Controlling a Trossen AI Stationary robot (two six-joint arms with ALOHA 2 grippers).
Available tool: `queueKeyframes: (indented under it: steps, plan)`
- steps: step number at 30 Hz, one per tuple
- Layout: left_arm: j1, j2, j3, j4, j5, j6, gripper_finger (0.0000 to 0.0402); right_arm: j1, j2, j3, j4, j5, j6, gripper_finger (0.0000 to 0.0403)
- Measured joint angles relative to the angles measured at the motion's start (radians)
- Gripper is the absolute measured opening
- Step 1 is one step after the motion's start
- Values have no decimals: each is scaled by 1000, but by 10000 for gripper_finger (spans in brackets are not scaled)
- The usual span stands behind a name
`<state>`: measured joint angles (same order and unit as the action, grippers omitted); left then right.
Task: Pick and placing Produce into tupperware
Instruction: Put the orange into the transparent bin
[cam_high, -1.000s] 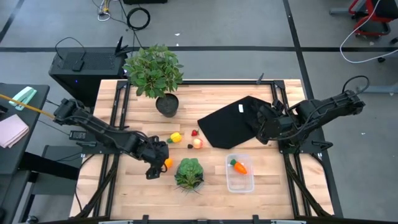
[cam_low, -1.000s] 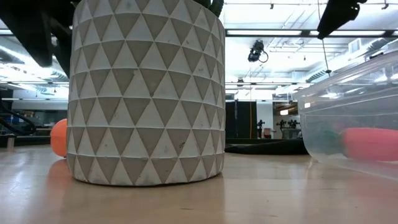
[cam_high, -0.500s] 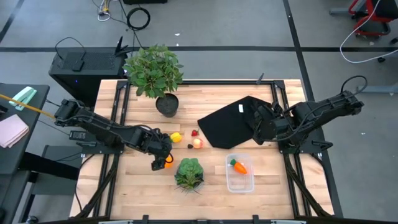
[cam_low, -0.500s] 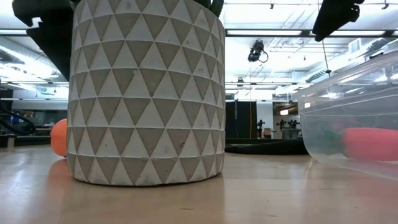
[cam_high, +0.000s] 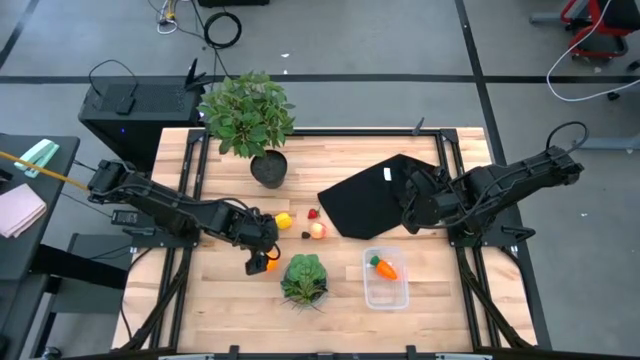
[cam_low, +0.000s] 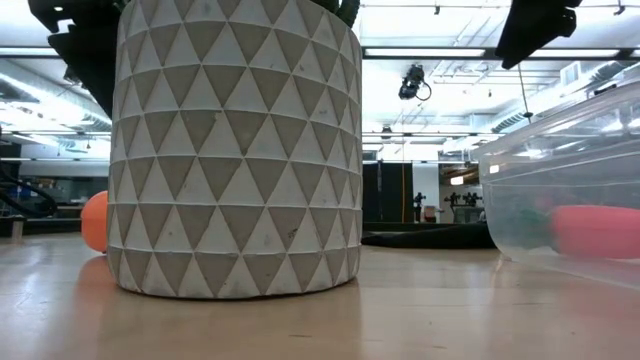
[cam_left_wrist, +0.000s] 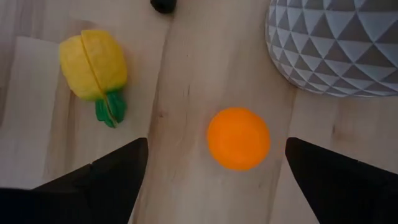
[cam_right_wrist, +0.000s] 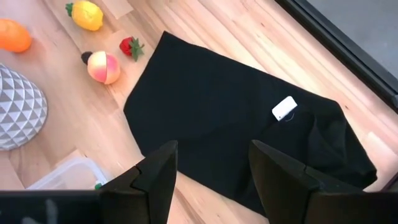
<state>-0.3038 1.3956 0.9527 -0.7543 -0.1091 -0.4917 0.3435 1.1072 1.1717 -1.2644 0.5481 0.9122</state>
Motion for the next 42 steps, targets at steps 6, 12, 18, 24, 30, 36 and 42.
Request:
queueKeyframes:
  steps: [6,12,18,24,30,36,42]
  plan:
    - [-2,0,0,3,29,15,389,0,0,0,8,1,2,205]
    - [-40,30,1,50,31,94,389,0,0,0,10,2,2,205]
    - [-79,93,1,63,10,131,389,0,0,0,16,1,2,205]
    - [-83,170,1,79,6,151,389,0,0,0,23,1,-5,205]
    - [-83,210,1,94,6,164,389,0,0,0,24,-2,-13,205]
    - [-81,222,0,124,20,165,389,0,0,0,25,-3,-15,205]
    - [-81,254,1,137,29,164,389,0,0,0,25,-3,-17,205]
